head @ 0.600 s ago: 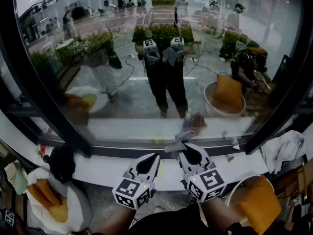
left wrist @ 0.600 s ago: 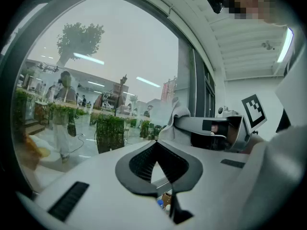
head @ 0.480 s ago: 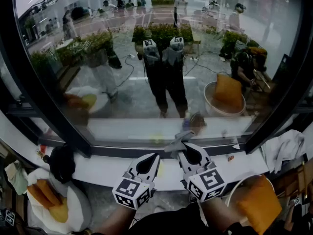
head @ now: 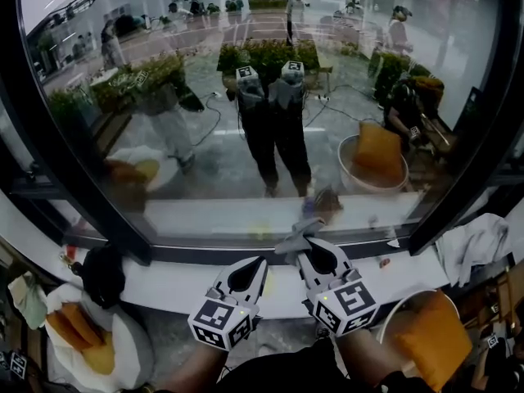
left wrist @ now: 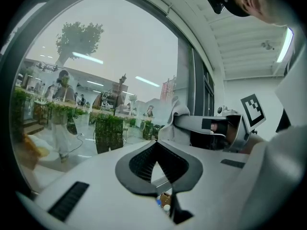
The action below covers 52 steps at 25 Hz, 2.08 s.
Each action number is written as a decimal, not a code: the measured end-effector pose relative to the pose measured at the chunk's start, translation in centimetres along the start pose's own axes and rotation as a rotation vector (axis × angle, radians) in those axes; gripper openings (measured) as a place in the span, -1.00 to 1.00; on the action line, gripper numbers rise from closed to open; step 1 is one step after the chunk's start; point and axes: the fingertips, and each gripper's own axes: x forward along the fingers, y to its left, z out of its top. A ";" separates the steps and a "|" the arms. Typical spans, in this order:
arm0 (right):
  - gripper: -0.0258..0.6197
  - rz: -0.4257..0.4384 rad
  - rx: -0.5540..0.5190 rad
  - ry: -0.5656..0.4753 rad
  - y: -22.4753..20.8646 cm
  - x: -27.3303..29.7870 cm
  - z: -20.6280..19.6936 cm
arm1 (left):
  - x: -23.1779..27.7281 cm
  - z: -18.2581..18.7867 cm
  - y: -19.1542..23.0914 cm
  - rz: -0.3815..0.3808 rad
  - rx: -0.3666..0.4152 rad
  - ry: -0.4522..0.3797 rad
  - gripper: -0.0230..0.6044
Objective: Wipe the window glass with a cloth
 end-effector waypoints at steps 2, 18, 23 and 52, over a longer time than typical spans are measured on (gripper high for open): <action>-0.80 -0.001 0.005 0.003 -0.2 -0.1 0.0 | 0.0 -0.1 -0.2 -0.002 0.002 0.001 -0.90; -0.80 -0.008 -0.105 0.034 -4.4 2.8 -0.1 | 2.7 -1.8 0.9 0.051 -0.027 0.025 -0.90; -0.80 0.026 -0.130 0.035 -7.7 4.4 -0.4 | 5.9 -2.4 0.7 0.099 -0.034 0.032 -0.90; -0.80 0.195 -0.151 0.093 -16.6 16.6 -1.8 | 16.8 -2.5 3.9 0.352 -0.009 0.079 -0.90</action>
